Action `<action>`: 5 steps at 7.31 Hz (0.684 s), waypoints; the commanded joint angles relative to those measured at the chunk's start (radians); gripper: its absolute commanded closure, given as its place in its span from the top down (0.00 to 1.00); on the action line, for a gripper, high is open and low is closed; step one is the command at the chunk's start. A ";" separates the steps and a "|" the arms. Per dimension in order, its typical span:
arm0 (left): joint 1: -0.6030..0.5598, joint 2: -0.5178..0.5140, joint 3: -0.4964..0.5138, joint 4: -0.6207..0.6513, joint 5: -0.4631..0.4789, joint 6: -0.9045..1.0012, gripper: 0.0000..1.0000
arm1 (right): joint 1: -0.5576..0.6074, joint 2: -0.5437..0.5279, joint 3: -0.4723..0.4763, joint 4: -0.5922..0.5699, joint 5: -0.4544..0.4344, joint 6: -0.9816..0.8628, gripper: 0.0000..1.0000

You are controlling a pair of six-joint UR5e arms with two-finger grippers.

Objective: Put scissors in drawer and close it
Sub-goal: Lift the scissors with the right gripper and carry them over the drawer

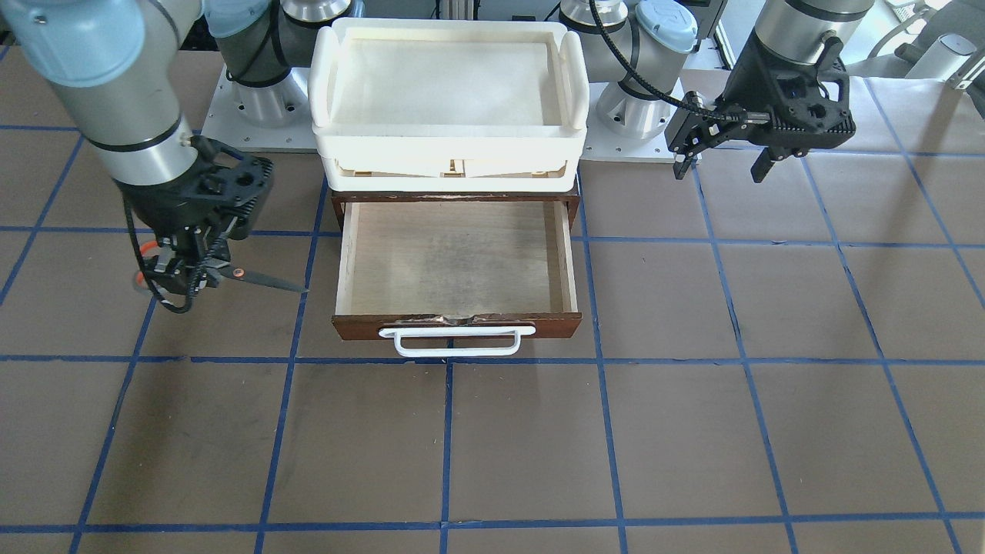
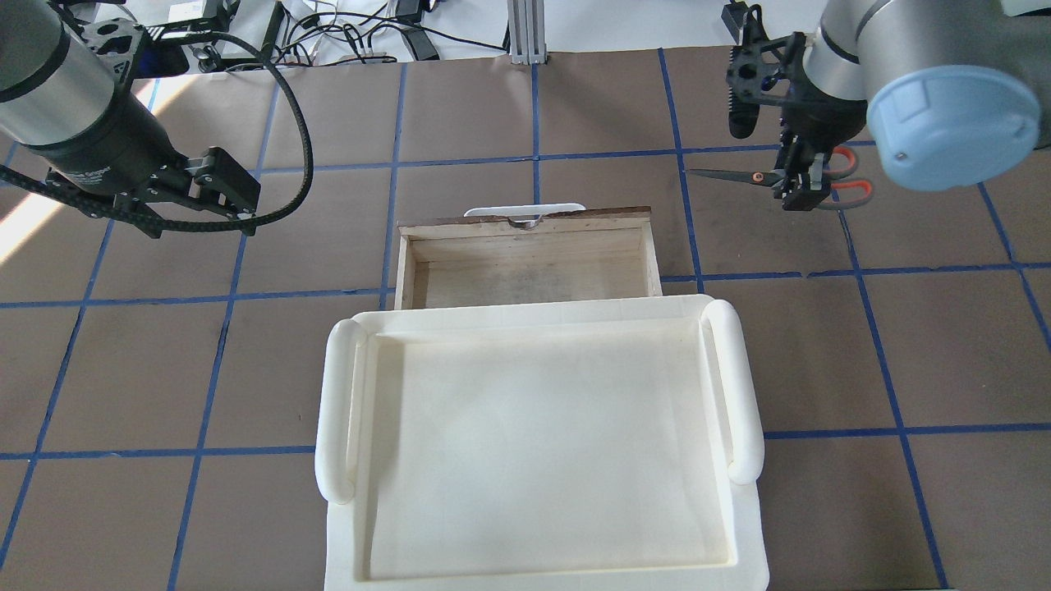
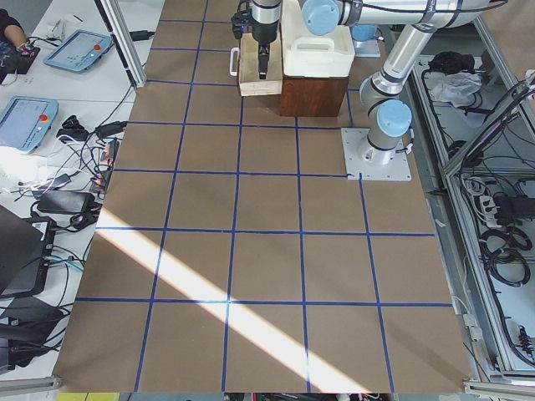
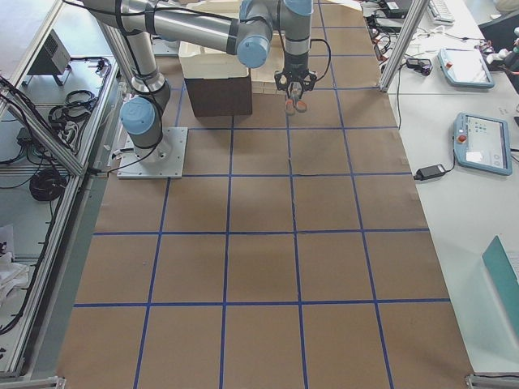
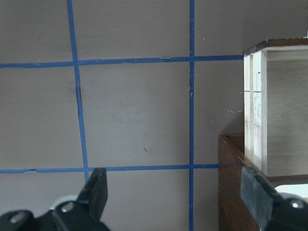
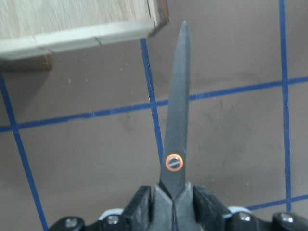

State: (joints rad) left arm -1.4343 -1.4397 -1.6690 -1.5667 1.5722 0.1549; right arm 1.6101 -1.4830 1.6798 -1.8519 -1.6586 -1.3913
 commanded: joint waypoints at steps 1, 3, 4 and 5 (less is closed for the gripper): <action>0.002 0.001 0.000 0.001 0.002 0.002 1.00 | 0.180 0.032 -0.003 -0.044 -0.043 0.098 0.00; 0.002 0.001 0.000 -0.001 0.002 0.002 1.00 | 0.241 0.032 -0.031 -0.049 0.046 0.173 0.00; 0.002 0.001 0.000 0.001 0.002 0.002 1.00 | 0.255 0.055 -0.066 -0.041 0.066 0.172 0.00; 0.002 0.001 0.000 -0.001 0.002 0.002 1.00 | 0.283 0.076 -0.089 -0.041 0.110 0.192 0.00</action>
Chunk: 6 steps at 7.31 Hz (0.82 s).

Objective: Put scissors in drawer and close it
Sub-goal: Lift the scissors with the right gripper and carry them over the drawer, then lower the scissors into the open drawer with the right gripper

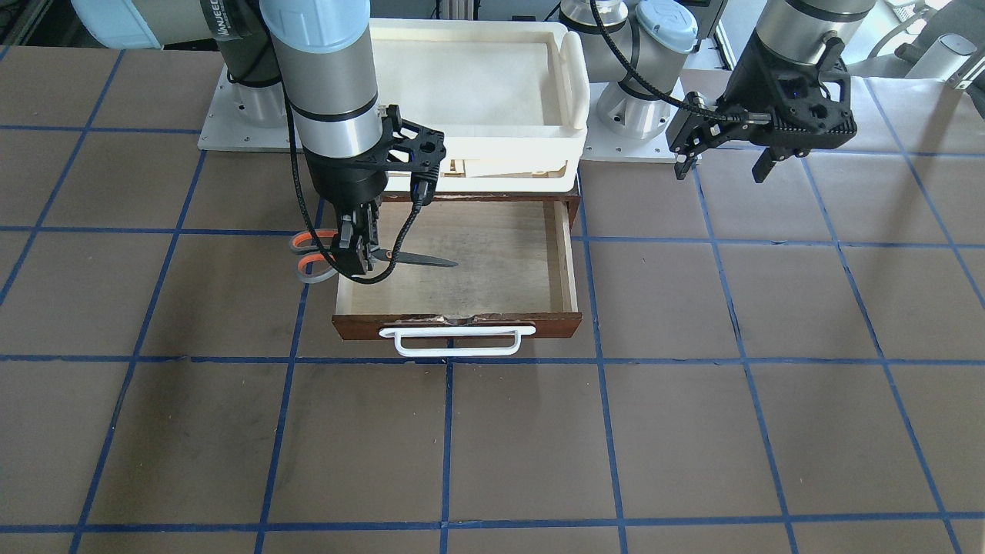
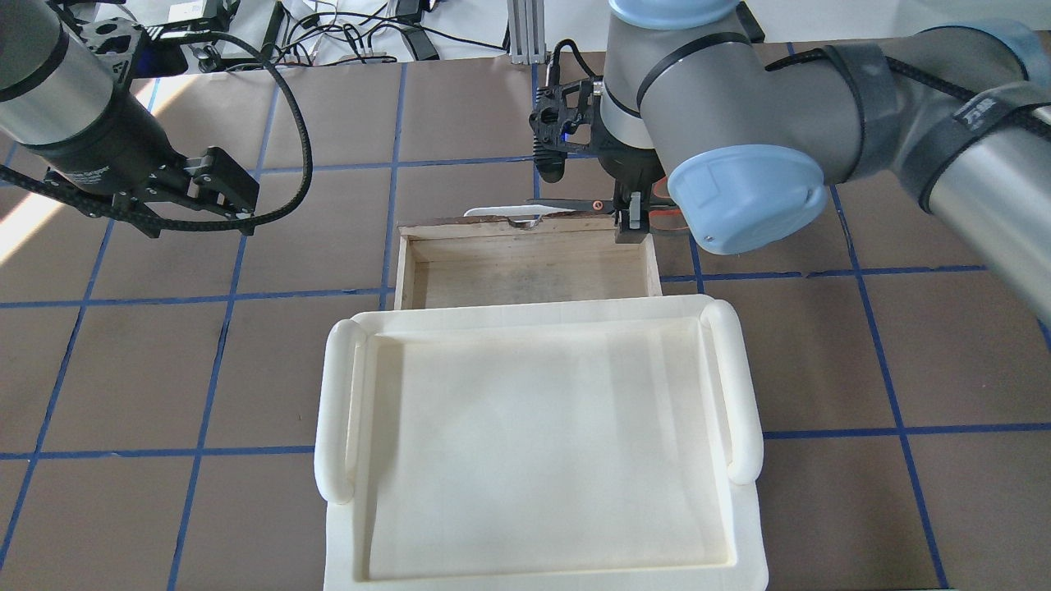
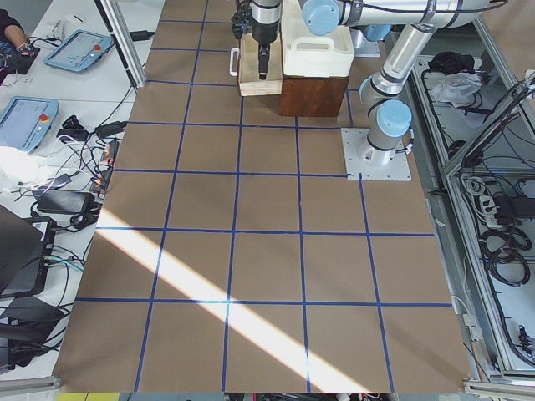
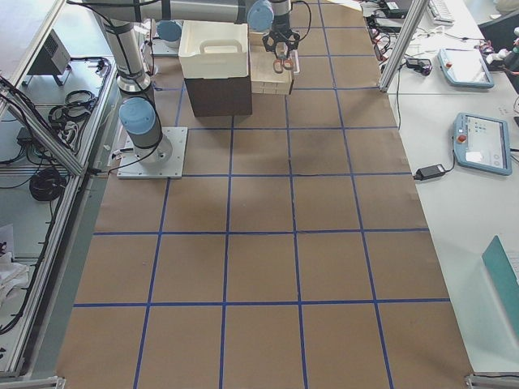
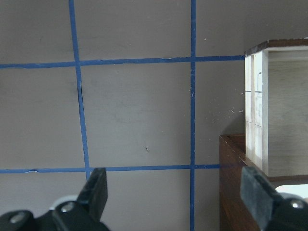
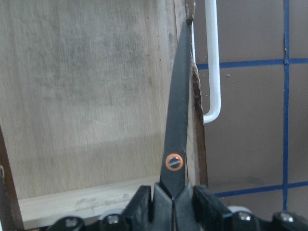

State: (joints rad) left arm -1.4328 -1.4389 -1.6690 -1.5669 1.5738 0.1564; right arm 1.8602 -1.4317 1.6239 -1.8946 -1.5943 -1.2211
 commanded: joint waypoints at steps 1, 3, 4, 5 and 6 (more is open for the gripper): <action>0.000 0.000 0.000 -0.001 0.000 -0.001 1.00 | 0.077 0.052 -0.044 -0.009 0.048 0.061 0.00; 0.000 0.000 0.000 -0.001 0.000 -0.002 1.00 | 0.105 0.086 -0.044 -0.023 0.048 0.113 0.00; 0.000 0.000 0.000 -0.001 0.000 0.000 1.00 | 0.109 0.100 -0.044 -0.021 0.039 0.147 0.00; 0.000 0.000 0.000 -0.001 0.000 -0.001 1.00 | 0.111 0.118 -0.044 -0.021 0.043 0.153 0.00; 0.000 0.000 0.000 -0.001 0.002 -0.002 1.00 | 0.111 0.129 -0.045 -0.023 0.048 0.156 0.00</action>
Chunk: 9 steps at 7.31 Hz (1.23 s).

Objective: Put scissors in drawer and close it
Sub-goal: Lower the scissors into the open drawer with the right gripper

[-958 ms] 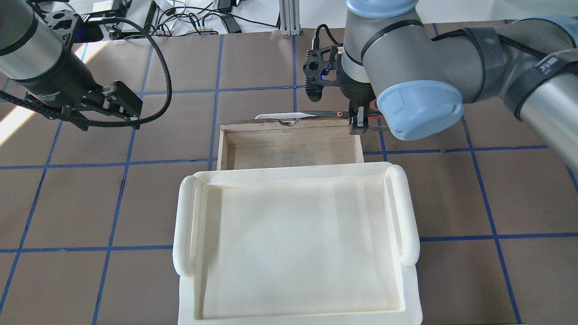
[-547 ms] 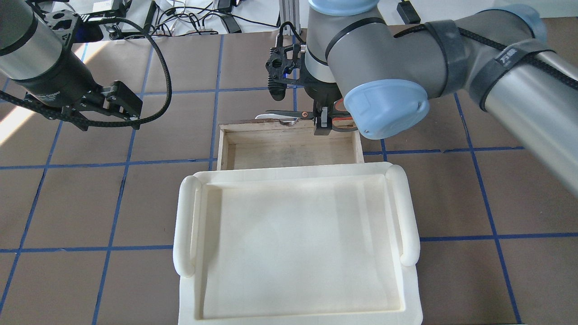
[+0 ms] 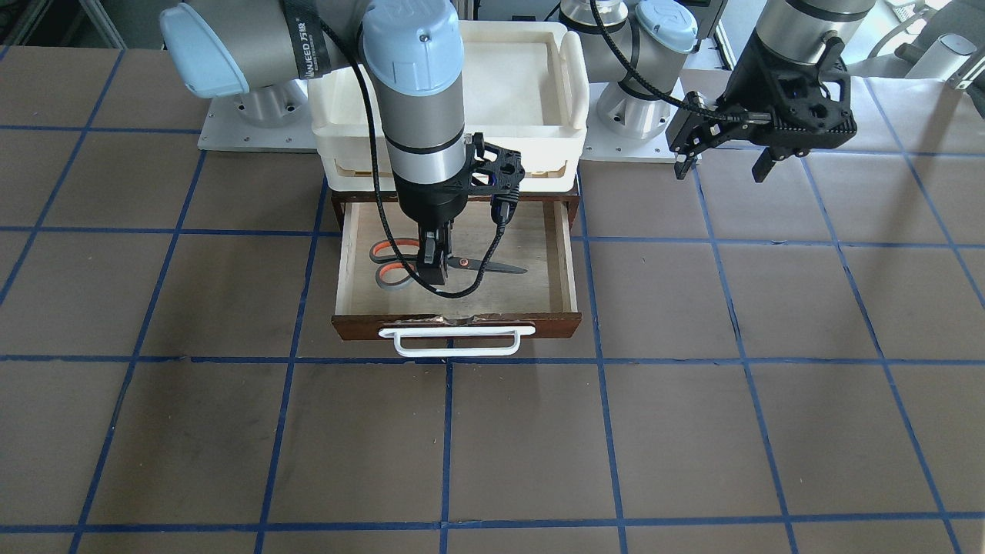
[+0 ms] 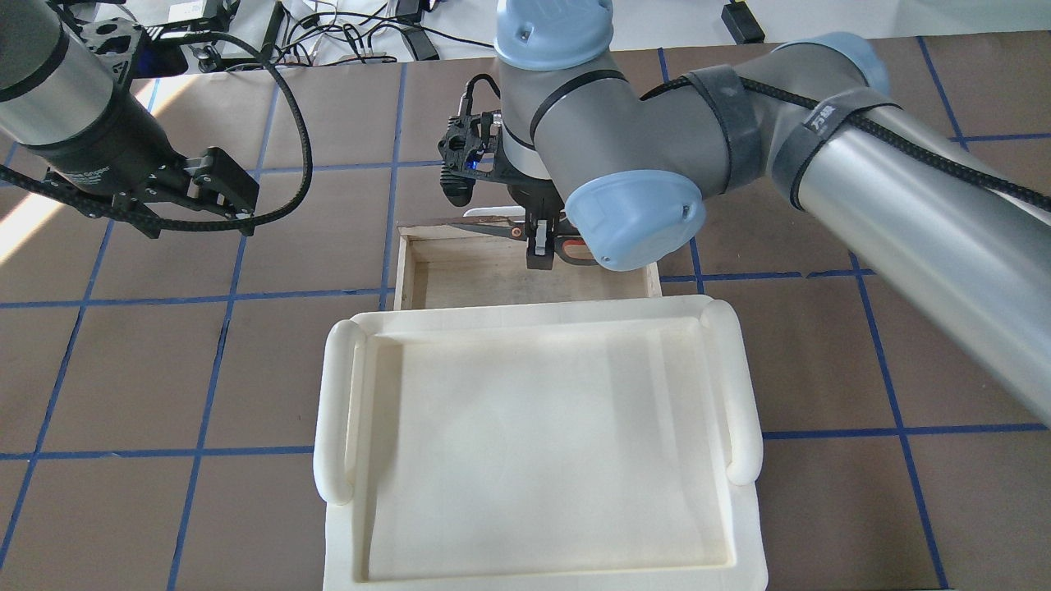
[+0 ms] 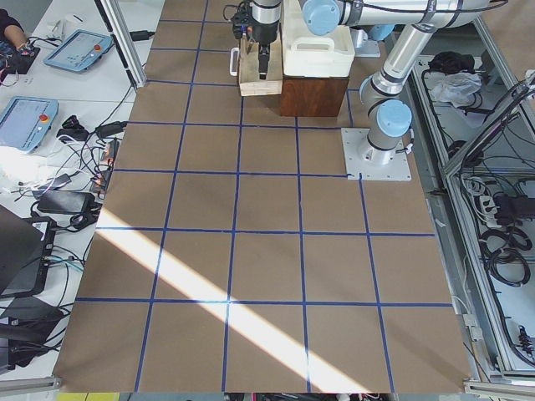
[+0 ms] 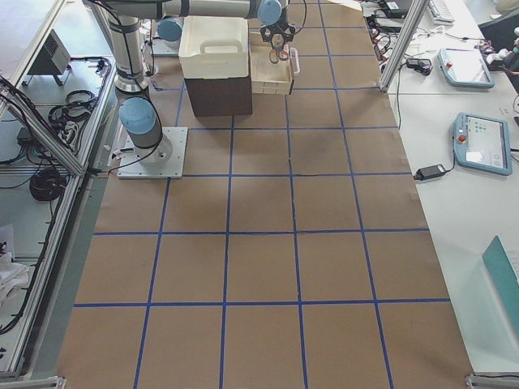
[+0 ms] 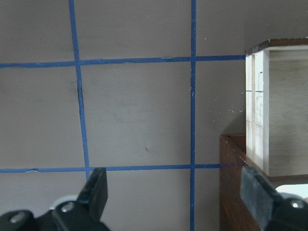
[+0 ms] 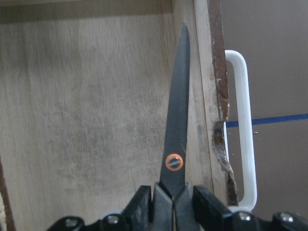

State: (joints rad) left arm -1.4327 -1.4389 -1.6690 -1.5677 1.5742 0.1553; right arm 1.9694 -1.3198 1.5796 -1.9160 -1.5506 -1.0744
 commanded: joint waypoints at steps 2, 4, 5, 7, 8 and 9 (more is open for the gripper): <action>0.000 0.000 0.000 0.000 0.001 0.000 1.00 | 0.028 0.031 -0.001 -0.001 0.000 0.013 0.00; 0.000 0.002 0.000 -0.005 0.000 0.000 1.00 | 0.040 0.047 -0.001 0.000 -0.011 0.014 0.00; 0.000 0.002 0.000 -0.002 0.000 0.000 1.00 | 0.040 0.056 0.000 -0.003 -0.008 0.022 0.00; 0.000 0.002 0.000 -0.005 0.000 0.000 1.00 | 0.040 0.074 0.000 -0.008 0.000 0.022 0.00; 0.000 0.002 0.000 -0.002 0.000 0.001 1.00 | 0.040 0.086 0.013 -0.005 0.003 0.025 0.00; 0.000 0.002 0.000 -0.002 0.000 0.001 1.00 | 0.040 0.085 0.011 0.000 -0.003 0.024 0.00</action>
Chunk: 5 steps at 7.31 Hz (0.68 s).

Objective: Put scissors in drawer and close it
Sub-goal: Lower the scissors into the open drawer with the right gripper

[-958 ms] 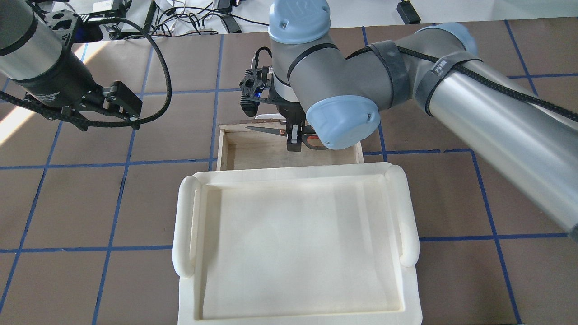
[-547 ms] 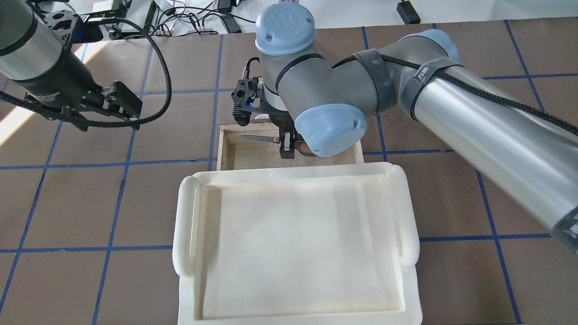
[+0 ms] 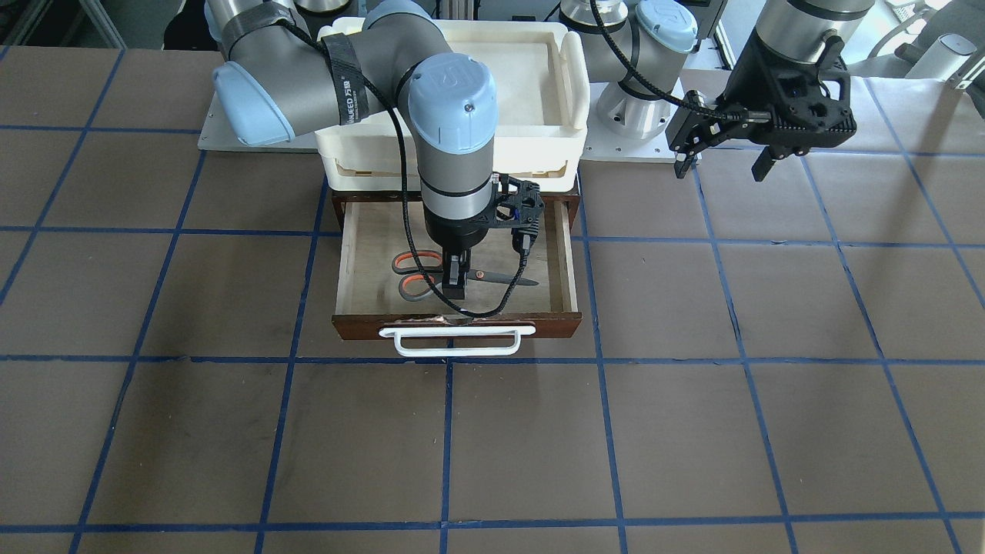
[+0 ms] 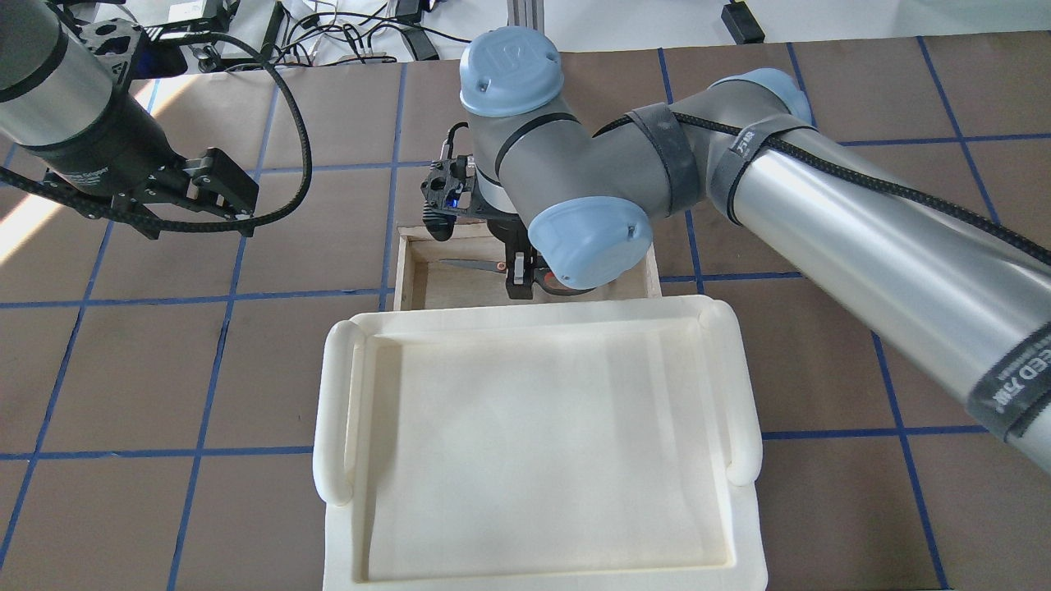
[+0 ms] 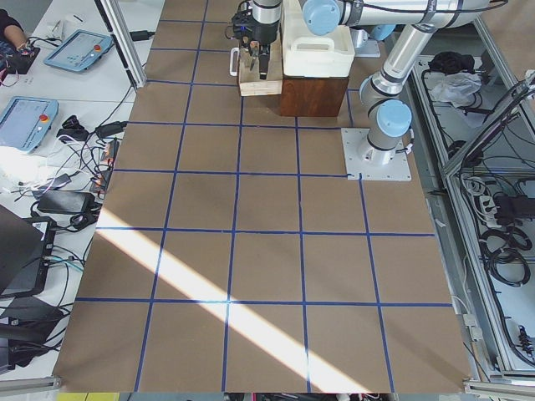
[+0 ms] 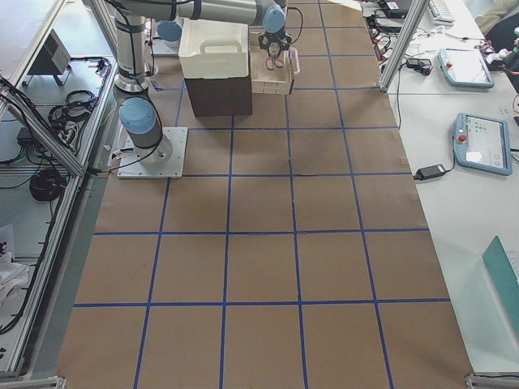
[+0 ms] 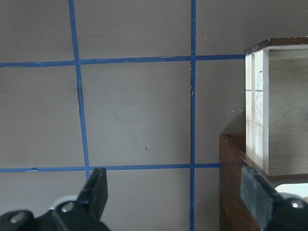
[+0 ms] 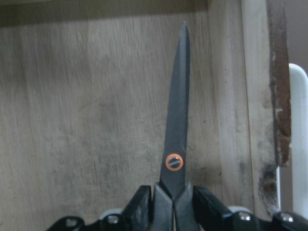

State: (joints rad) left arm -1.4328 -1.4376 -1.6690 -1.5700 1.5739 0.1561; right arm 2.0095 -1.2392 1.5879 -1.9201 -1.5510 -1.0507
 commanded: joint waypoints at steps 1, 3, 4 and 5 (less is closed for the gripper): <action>0.000 0.003 0.000 0.001 -0.003 0.000 1.00 | 0.000 0.006 0.004 0.006 -0.004 0.000 0.00; 0.000 0.005 0.000 -0.002 -0.002 0.000 1.00 | 0.000 0.012 0.004 -0.002 0.005 0.001 0.00; 0.000 0.005 0.000 -0.002 -0.002 0.000 1.00 | 0.000 0.020 0.004 -0.002 0.005 0.001 0.00; 0.002 0.011 0.002 -0.007 0.000 0.000 1.00 | 0.000 0.023 0.004 -0.002 0.005 0.003 0.00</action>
State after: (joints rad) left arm -1.4324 -1.4312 -1.6686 -1.5731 1.5719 0.1563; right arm 2.0095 -1.2222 1.5922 -1.9217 -1.5466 -1.0491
